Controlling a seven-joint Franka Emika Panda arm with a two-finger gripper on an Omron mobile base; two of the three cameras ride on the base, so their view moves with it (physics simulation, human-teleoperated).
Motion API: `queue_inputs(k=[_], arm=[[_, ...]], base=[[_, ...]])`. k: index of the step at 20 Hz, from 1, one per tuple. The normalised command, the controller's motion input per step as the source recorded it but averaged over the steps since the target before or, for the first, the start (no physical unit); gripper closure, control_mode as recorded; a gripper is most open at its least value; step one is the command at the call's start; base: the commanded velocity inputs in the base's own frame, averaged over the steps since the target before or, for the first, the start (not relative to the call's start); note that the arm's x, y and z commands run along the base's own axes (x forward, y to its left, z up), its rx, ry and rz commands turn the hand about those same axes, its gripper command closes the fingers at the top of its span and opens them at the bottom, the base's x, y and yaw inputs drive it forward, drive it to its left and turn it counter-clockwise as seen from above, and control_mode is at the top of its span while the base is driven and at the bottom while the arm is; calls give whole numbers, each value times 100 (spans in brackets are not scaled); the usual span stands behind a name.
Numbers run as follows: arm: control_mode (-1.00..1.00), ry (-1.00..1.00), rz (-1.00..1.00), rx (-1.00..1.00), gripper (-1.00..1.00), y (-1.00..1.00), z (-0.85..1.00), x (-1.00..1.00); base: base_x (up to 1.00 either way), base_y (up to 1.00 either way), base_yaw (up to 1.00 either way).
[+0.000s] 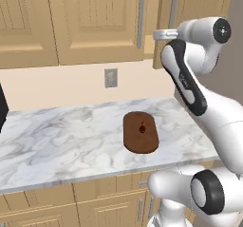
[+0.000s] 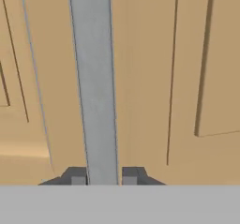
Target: Open the cabinet, retrieve the rolling pin, and place it next to the meat on the cutting board to prepare for tenderizing.
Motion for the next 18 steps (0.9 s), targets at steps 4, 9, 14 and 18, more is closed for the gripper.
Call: queue_inputs(k=[4, 9, 14, 18], arm=[[-100, 0, 15, 14, 100, -57, -23, -72], [-100, 0, 14, 12, 100, -56, -26, -62], [-100, 5, 7, 3, -100, -15, -25, -13], [-100, 3, 0, -2, -100, 0, -12, -10]], base=[[0, 0, 0], [0, 0, 0], [0, 0, 0], [0, 0, 0]])
